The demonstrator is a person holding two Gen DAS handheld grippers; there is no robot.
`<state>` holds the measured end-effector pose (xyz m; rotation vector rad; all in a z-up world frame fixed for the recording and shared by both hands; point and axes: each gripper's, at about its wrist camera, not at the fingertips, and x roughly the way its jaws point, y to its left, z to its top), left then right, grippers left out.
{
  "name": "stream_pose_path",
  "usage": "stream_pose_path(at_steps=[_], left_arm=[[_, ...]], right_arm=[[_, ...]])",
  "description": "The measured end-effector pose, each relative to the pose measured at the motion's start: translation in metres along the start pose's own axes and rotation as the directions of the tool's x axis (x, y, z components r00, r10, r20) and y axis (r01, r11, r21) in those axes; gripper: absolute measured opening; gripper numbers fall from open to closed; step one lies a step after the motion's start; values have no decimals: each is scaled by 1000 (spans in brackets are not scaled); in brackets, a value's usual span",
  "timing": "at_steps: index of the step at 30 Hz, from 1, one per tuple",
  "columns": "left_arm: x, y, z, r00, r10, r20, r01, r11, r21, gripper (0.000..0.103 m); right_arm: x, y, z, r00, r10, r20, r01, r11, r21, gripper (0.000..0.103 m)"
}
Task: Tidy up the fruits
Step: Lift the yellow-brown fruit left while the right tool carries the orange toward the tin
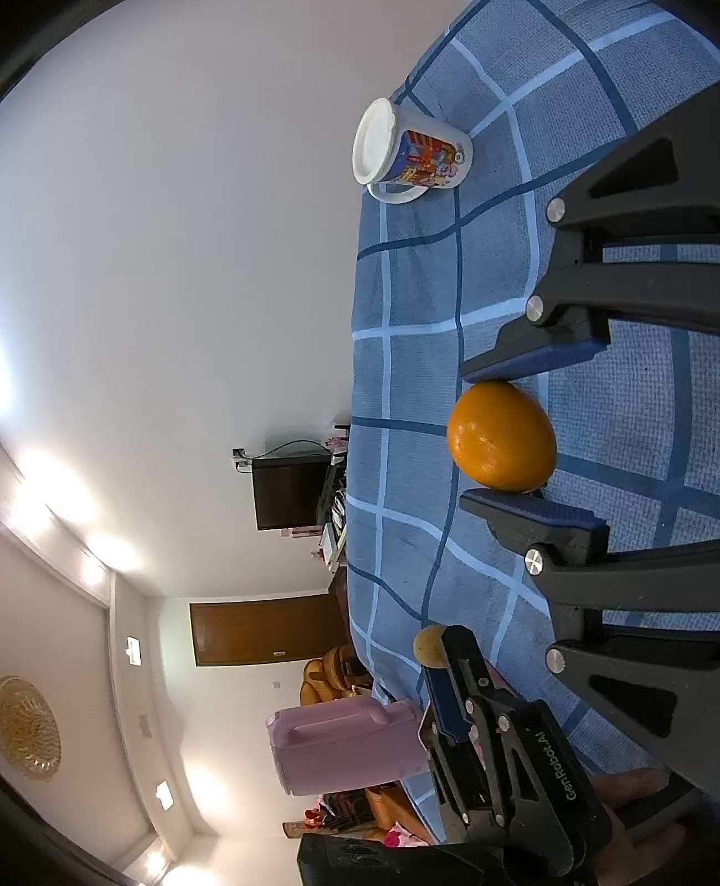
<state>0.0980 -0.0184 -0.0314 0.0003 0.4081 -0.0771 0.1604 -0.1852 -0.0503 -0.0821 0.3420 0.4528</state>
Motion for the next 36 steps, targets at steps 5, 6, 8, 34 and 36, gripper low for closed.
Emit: stream_pose_path(at_steps=[5, 6, 8, 34, 36], left_arm=[[-6, -1, -1, 1000, 1, 25, -1, 1000, 1, 28], [-8, -1, -1, 1000, 1, 29, -1, 1000, 1, 28], [-10, -2, -2, 999, 1, 40, -1, 1000, 2, 28], [-33, -4, -8, 995, -4, 98, 3, 1000, 11, 28], [-34, -4, -9, 995, -7, 96, 6, 1000, 11, 28]], right_arm=[[-6, 2, -1, 1000, -1, 31, 1, 1000, -12, 42], [-8, 3, -1, 999, -2, 37, 2, 1000, -16, 42], [-10, 4, -2, 999, -3, 47, 4, 1000, -19, 42], [-23, 13, -5, 996, 23, 83, -19, 999, -46, 42], [-24, 14, -5, 996, 25, 83, -21, 999, -50, 42]])
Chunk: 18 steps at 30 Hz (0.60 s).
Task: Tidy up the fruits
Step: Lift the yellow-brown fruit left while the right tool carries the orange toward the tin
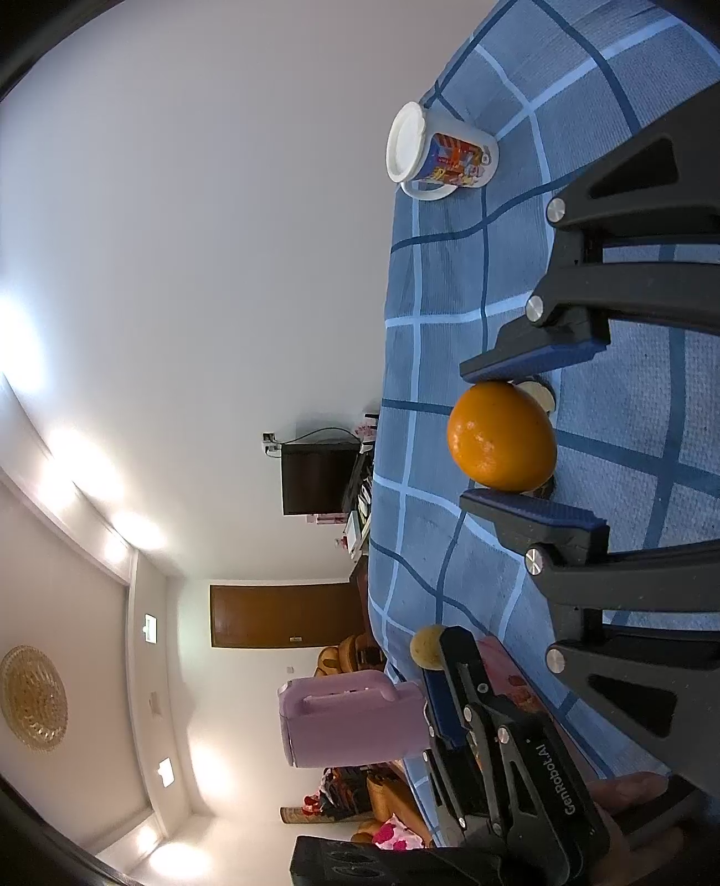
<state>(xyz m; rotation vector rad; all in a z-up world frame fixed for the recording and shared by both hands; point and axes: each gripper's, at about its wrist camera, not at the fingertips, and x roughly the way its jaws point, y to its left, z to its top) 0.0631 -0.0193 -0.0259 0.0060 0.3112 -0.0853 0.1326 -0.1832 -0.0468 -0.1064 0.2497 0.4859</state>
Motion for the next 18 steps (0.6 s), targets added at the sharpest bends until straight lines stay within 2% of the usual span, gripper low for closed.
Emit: stream_pose_path(at_steps=[18], left_arm=[[-11, 13, -4, 1000, -1, -12, 1, 1000, -27, 28]], right_arm=[[3, 24, 2, 999, 39, -13, -39, 999, -35, 42]])
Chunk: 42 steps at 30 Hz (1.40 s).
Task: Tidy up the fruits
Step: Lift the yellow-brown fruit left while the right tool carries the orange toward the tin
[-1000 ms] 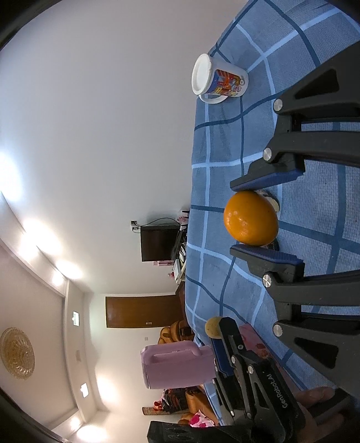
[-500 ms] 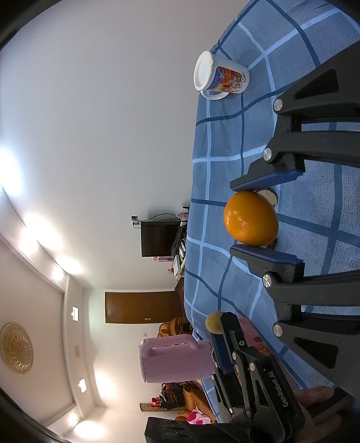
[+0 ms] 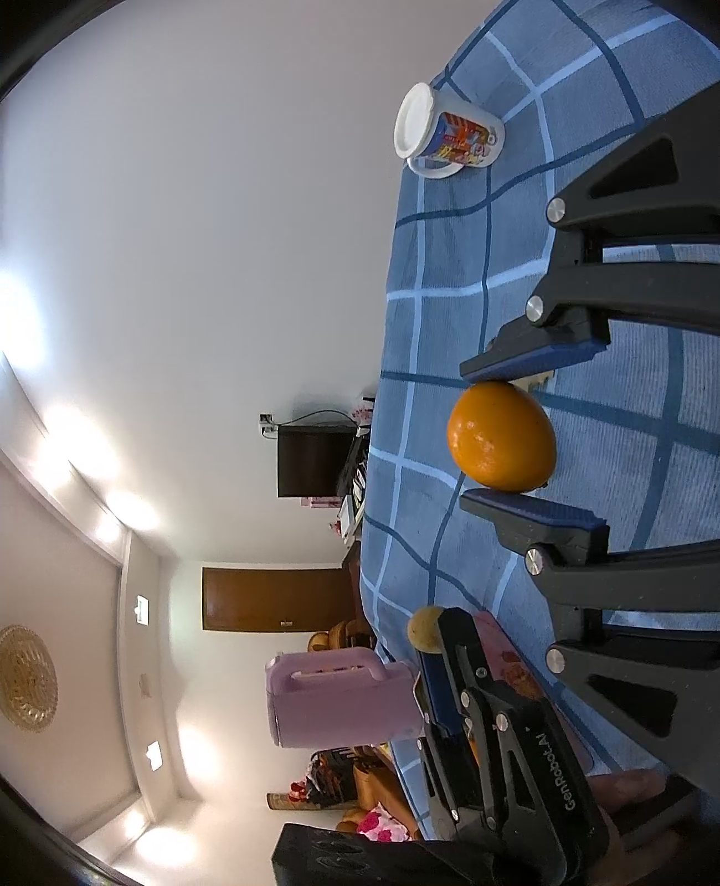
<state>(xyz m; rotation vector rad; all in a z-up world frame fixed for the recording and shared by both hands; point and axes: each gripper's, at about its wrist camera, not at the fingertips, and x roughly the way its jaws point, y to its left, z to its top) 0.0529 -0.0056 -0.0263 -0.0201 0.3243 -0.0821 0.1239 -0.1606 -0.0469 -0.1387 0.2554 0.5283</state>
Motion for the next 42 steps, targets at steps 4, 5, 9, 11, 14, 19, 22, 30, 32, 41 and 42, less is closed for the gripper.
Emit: stream_pose_path(at_steps=[4, 5, 9, 11, 14, 19, 22, 30, 32, 41, 42], left_arm=[[-4, 5, -1, 1000, 2, 0, -2, 1000, -8, 28], [-5, 6, -1, 1000, 2, 0, -2, 1000, -10, 28], [-7, 9, -2, 1000, 2, -1, -2, 1000, -12, 28], [-8, 11, -3, 1000, 2, -3, -2, 1000, -15, 28], [-10, 14, -3, 1000, 3, -4, -3, 1000, -19, 28], [-14, 21, -5, 1000, 6, -8, -6, 1000, -30, 28], [-18, 26, -6, 1000, 9, -7, -9, 999, -39, 28], [-26, 44, -9, 1000, 18, -12, -19, 998, -63, 28], [-28, 49, -10, 1000, 23, -13, -24, 997, -72, 28], [-35, 67, -13, 999, 38, -17, -39, 995, -95, 28], [-36, 68, -13, 999, 39, -18, -40, 994, -98, 28]], right_arm=[[3, 6, 1, 1000, 10, -5, -10, 1000, -1, 42], [4, 8, 1, 1000, 13, -6, -13, 1000, -1, 42], [7, 16, 1, 1000, 23, -13, -23, 1000, -15, 42], [8, 19, 2, 1000, 26, -17, -26, 999, -18, 42], [9, 23, 2, 999, 35, -22, -35, 999, -20, 42], [14, 33, 2, 998, 49, -34, -50, 998, -27, 42], [15, 40, 2, 998, 57, -37, -58, 998, -35, 42], [24, 59, 3, 995, 82, -59, -85, 994, -62, 42], [24, 64, 4, 994, 88, -60, -92, 993, -68, 42], [29, 85, 4, 990, 120, -77, -127, 987, -95, 42], [30, 87, 5, 989, 123, -78, -131, 987, -98, 42]])
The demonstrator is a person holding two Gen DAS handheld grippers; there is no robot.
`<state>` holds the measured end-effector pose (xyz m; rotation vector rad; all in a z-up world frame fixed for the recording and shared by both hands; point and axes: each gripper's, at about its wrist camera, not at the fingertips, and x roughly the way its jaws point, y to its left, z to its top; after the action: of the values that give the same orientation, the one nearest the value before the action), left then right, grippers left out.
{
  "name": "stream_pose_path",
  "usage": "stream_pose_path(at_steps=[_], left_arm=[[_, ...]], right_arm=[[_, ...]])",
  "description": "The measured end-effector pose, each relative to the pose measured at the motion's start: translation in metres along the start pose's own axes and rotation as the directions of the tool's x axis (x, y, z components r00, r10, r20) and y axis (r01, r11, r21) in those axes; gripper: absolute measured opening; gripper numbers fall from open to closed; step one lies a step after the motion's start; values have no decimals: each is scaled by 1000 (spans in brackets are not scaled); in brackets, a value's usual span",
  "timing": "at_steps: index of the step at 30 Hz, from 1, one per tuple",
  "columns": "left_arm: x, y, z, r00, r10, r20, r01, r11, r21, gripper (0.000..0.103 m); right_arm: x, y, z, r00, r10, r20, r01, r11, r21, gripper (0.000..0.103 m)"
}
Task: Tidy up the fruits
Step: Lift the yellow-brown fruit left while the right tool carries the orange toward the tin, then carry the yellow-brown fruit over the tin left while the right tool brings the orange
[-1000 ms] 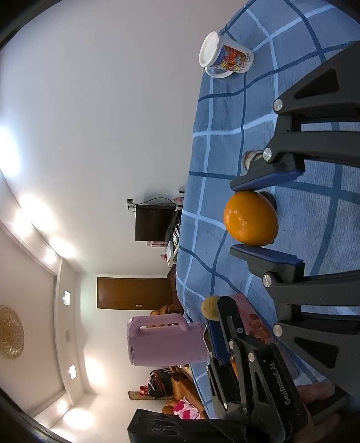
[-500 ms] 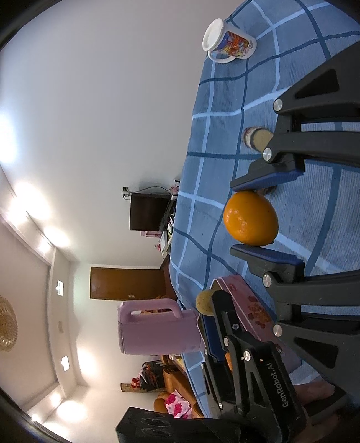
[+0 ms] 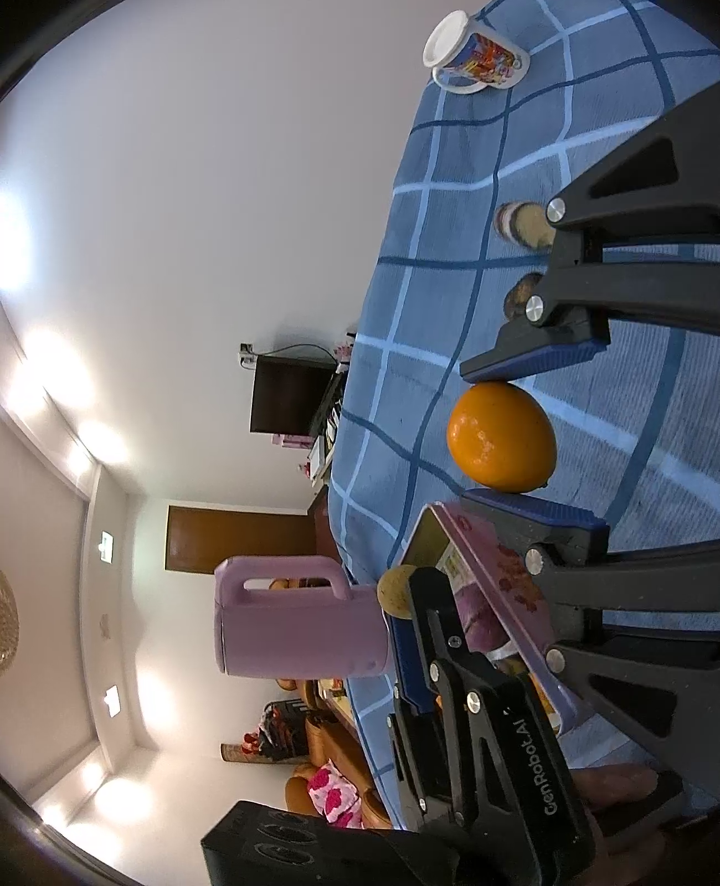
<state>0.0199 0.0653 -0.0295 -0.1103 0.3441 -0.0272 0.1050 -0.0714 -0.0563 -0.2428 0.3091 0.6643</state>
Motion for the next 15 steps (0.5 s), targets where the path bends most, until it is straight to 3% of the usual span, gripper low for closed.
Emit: stream_pose_path(at_steps=[15], left_arm=[[-11, 19, -2, 1000, 14, 3, -14, 1000, -23, 28]], right_arm=[[10, 24, 4, 999, 42, -9, -42, 999, -28, 42]])
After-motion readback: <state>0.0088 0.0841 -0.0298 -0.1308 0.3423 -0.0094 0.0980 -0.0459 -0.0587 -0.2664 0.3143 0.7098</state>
